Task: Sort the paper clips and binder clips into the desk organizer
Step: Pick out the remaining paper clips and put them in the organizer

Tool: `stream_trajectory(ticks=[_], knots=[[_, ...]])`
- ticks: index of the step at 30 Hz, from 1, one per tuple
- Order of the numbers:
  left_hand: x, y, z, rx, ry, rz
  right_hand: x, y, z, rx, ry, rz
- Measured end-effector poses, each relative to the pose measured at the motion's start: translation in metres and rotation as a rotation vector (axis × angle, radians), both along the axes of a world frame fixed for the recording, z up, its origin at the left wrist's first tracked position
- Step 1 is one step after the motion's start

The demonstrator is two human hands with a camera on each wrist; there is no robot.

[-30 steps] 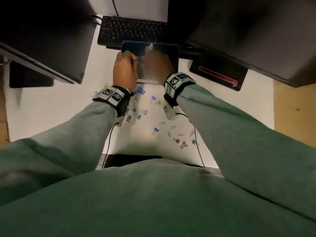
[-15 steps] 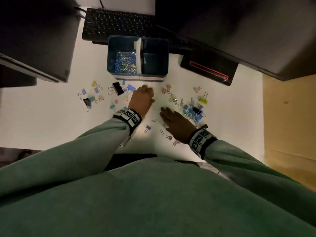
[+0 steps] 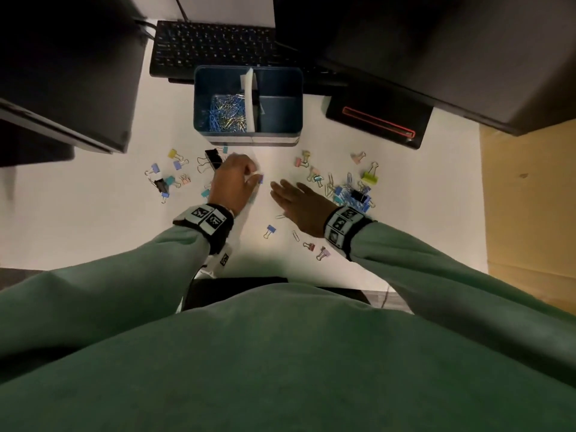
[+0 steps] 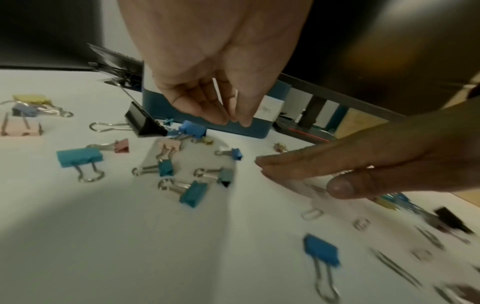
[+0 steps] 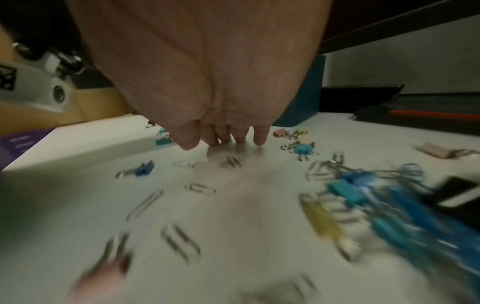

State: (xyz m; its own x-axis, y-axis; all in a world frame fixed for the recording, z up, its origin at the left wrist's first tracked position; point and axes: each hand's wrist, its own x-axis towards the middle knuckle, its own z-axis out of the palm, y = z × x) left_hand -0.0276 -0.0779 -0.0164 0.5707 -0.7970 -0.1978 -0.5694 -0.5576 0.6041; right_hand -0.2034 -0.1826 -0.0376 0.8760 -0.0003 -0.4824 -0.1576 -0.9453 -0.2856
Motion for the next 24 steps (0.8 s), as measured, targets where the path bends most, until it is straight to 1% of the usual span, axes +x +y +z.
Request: stream_trajectory(ticks=[2,3,4,6,8,9,10,12,14,16,20,22,24], knots=[[-0.016,0.009,0.003,0.023,-0.011,-0.121,-0.028,-0.005,0.002,0.011,0.007,0.105],[-0.025,0.014,0.004,0.054,-0.011,-0.189,-0.042,-0.007,0.002,0.049,0.006,0.115],[-0.034,0.017,0.002,0.100,-0.012,-0.259,-0.055,-0.010,0.005,0.109,-0.007,0.065],[-0.051,0.020,-0.001,0.230,-0.074,-0.424,-0.076,-0.014,0.010,0.192,-0.114,-0.155],[-0.064,0.022,-0.006,0.339,-0.173,-0.532,-0.090,-0.015,0.015,0.190,-0.191,-0.383],[-0.068,0.022,-0.008,0.363,-0.196,-0.542,-0.094,-0.014,0.017,0.201,-0.191,-0.459],[-0.072,0.021,-0.010,0.366,-0.200,-0.531,-0.096,-0.013,0.018,0.207,-0.172,-0.497],[-0.078,0.017,-0.012,0.334,-0.160,-0.503,-0.095,-0.007,0.016,0.193,-0.149,-0.494],[-0.084,0.010,-0.013,0.280,-0.126,-0.518,-0.088,-0.004,0.013,0.170,-0.157,-0.480],[-0.089,0.003,-0.013,0.250,-0.090,-0.538,-0.078,-0.003,0.010,0.168,-0.175,-0.509],[-0.095,-0.002,-0.016,0.276,0.006,-0.558,-0.069,-0.006,0.008,0.190,-0.180,-0.537],[-0.094,0.004,-0.018,0.287,0.050,-0.555,-0.074,-0.010,0.010,0.170,-0.191,-0.569],[-0.092,0.010,-0.020,0.284,0.047,-0.561,-0.086,-0.014,0.013,0.120,-0.224,-0.604]])
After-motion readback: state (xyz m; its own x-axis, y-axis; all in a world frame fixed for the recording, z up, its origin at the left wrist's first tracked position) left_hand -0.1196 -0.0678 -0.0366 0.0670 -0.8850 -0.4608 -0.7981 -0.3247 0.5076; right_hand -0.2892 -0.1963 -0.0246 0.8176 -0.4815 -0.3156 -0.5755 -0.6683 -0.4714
